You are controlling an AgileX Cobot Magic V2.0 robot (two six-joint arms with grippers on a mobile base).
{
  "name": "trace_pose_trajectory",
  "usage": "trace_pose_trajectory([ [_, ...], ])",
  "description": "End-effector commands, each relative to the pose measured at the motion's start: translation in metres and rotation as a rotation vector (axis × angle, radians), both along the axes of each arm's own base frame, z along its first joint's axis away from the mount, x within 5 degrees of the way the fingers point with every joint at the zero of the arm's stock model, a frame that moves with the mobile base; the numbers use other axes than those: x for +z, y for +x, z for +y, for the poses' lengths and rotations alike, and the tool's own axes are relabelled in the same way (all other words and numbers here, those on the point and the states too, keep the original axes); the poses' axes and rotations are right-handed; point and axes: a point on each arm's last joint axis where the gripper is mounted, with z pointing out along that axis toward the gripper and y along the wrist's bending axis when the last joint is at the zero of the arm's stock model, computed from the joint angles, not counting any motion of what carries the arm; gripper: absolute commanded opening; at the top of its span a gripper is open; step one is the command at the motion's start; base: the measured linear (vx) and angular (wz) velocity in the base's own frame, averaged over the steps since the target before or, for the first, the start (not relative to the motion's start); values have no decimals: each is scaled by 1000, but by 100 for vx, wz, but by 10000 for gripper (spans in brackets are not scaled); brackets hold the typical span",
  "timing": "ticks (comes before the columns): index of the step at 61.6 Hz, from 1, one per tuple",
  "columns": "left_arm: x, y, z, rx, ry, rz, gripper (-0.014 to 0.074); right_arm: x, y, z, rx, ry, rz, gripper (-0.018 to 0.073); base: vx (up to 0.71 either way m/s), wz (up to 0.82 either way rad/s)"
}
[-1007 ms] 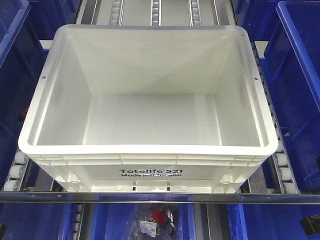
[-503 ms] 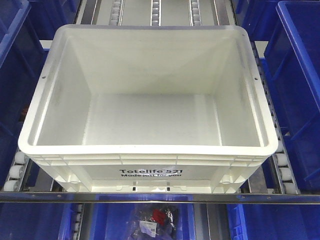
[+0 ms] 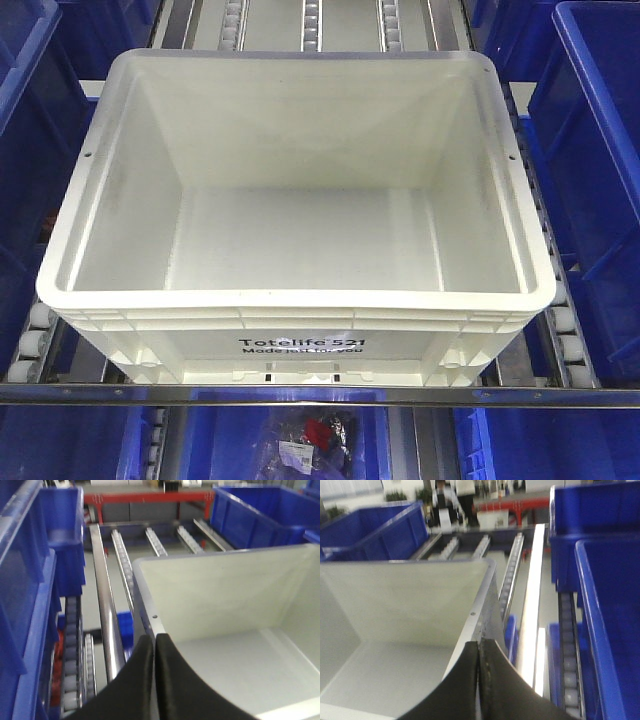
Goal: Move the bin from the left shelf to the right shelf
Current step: 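Lower both grippers, open, toward the white tote's side rims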
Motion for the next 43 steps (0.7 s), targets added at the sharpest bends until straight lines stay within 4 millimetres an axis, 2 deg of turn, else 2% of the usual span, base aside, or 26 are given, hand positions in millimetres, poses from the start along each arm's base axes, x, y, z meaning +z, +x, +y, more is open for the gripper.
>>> trace_pose_trajectory([
  [1,32,18,-5,-12,-26,2,-8,31,18,3,-1,-20,21,-8,0,0],
  [9,51,47,-12,-18,-7,76,-8,59,48,10,14,-65,112,-8,0,0],
  [17,52,66,-15,-12,-8,85,-8,67,70,15,19,-67,142,-8,0,0],
  [24,47,67,-16,-19,5,138,-8,64,80,18,28,-46,172,-8,0,0],
  [43,45,68,-16,-19,11,152,-8,58,86,22,48,-13,231,-8,0,0],
])
